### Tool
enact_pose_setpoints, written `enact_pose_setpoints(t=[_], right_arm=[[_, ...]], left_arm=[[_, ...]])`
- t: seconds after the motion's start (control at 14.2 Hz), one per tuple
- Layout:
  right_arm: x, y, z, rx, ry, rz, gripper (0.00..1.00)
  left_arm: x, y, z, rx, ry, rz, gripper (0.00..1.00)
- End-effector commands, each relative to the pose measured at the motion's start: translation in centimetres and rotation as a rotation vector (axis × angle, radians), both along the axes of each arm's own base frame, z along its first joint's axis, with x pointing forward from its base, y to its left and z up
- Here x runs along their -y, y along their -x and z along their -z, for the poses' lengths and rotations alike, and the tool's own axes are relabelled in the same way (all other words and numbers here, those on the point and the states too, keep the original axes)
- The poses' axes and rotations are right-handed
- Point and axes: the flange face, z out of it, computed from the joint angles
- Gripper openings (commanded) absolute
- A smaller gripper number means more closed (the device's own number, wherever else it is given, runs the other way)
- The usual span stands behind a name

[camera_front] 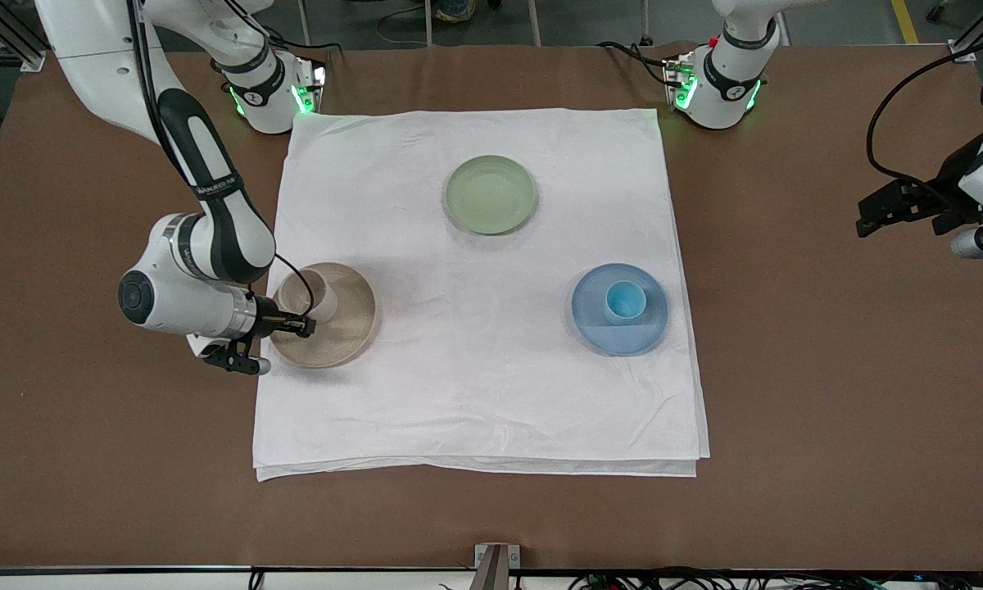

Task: Place blue cup in blue plate and white mug in gray plate
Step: 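Carry the white mug with the right gripper onto the beige plate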

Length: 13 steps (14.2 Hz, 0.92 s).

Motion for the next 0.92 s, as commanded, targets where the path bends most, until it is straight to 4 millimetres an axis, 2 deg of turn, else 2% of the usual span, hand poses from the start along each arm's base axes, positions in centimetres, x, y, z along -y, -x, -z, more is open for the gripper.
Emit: enact_pose_setpoints(t=[0.0,0.07,0.14,0.28,0.35,0.49,0.63,0.85], right_arm=[[-0.6,-0.1,0.2,-0.002,-0.039,0.047,0.19],[-0.6,-0.3,0.1,0.003,-0.041,0.045,0.54],[-0.8,-0.5,0.1,0.007,-0.041,0.041,1.0],[-2.1,-0.6,-0.5,0.02,-0.041,0.005,1.0],[-2.1,-0.9,-0.8,0.025,-0.041,-0.002,1.0],[-1.6,-1.5,-2.8,0.035,-0.043,-0.012,1.0],[-0.1,-2.9,-6.9,0.02,0.022,-0.103,1.0],[3.3,-5.3,-14.0,-0.015,0.162,-0.207,1.0]], left_arm=[[0.0,0.9,-0.7,0.007,0.005,0.012,1.0],[0.0,0.9,-0.7,0.007,0.005,0.011,1.0],[0.0,0.8,-0.7,0.009,0.005,0.009,1.0],[0.0,0.8,-0.6,0.007,0.005,0.008,1.0],[-0.1,0.9,-0.7,0.007,0.006,0.009,1.0],[-0.5,0.8,-0.7,0.007,0.006,0.008,1.0],[-0.5,0.8,-0.8,0.008,0.007,0.008,1.0],[-0.1,0.9,-0.8,0.009,0.007,0.015,1.0]])
